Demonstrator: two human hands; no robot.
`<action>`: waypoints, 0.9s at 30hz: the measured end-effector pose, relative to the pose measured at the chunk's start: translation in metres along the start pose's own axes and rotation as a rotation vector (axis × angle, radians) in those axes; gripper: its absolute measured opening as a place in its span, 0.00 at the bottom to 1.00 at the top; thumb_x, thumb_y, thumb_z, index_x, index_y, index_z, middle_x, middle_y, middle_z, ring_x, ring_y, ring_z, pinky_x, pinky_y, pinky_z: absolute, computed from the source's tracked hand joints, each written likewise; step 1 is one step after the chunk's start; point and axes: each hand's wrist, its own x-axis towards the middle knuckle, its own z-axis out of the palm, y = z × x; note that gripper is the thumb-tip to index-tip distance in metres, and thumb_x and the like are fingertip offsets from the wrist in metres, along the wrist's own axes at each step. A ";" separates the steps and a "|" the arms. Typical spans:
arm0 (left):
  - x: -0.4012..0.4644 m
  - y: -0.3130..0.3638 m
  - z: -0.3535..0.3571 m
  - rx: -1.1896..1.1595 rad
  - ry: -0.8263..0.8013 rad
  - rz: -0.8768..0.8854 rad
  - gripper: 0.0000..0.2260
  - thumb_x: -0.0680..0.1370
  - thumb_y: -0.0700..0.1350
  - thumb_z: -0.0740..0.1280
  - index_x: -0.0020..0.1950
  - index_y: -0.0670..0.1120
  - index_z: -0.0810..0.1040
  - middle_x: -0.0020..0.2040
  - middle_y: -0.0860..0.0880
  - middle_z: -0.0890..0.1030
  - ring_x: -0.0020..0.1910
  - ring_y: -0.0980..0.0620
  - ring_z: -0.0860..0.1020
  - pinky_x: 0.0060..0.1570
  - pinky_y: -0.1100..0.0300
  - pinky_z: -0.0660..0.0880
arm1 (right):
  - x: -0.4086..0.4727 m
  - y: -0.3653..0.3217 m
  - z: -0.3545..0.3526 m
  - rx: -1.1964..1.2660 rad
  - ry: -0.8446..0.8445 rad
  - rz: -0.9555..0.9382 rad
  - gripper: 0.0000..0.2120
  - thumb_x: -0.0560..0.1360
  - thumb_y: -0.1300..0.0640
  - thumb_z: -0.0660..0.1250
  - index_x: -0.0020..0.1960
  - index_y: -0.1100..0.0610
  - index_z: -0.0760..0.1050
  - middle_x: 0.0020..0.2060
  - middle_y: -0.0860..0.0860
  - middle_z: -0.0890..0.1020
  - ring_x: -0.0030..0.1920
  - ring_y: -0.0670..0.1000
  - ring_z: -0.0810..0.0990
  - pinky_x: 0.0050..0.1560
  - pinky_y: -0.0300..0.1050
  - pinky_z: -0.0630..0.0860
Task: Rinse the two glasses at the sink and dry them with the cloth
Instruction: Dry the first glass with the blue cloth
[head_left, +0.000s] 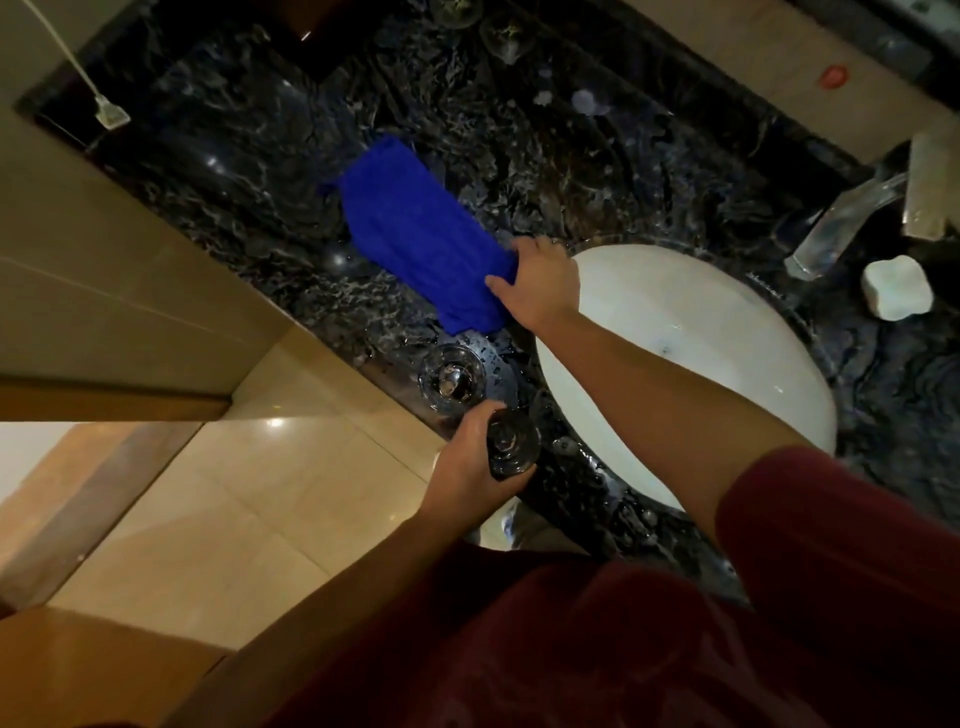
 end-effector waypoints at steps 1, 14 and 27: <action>-0.001 -0.001 0.000 0.003 -0.001 -0.002 0.34 0.71 0.54 0.78 0.72 0.49 0.68 0.66 0.52 0.75 0.63 0.61 0.72 0.63 0.65 0.72 | 0.001 -0.002 0.001 -0.027 -0.012 0.018 0.26 0.78 0.41 0.68 0.70 0.54 0.73 0.64 0.56 0.79 0.65 0.59 0.76 0.64 0.55 0.71; -0.005 0.000 -0.001 -0.032 -0.002 -0.036 0.40 0.71 0.49 0.81 0.78 0.45 0.66 0.74 0.47 0.72 0.69 0.64 0.66 0.66 0.81 0.57 | -0.020 -0.006 -0.087 1.235 -0.023 0.306 0.16 0.68 0.62 0.71 0.32 0.51 0.65 0.31 0.52 0.68 0.35 0.51 0.68 0.37 0.46 0.63; -0.009 0.007 -0.001 0.115 0.036 -0.007 0.40 0.73 0.49 0.80 0.79 0.46 0.64 0.74 0.45 0.71 0.73 0.49 0.72 0.69 0.66 0.64 | -0.111 0.062 -0.178 1.662 0.175 0.159 0.14 0.60 0.60 0.72 0.35 0.54 0.66 0.36 0.53 0.69 0.39 0.51 0.71 0.40 0.46 0.68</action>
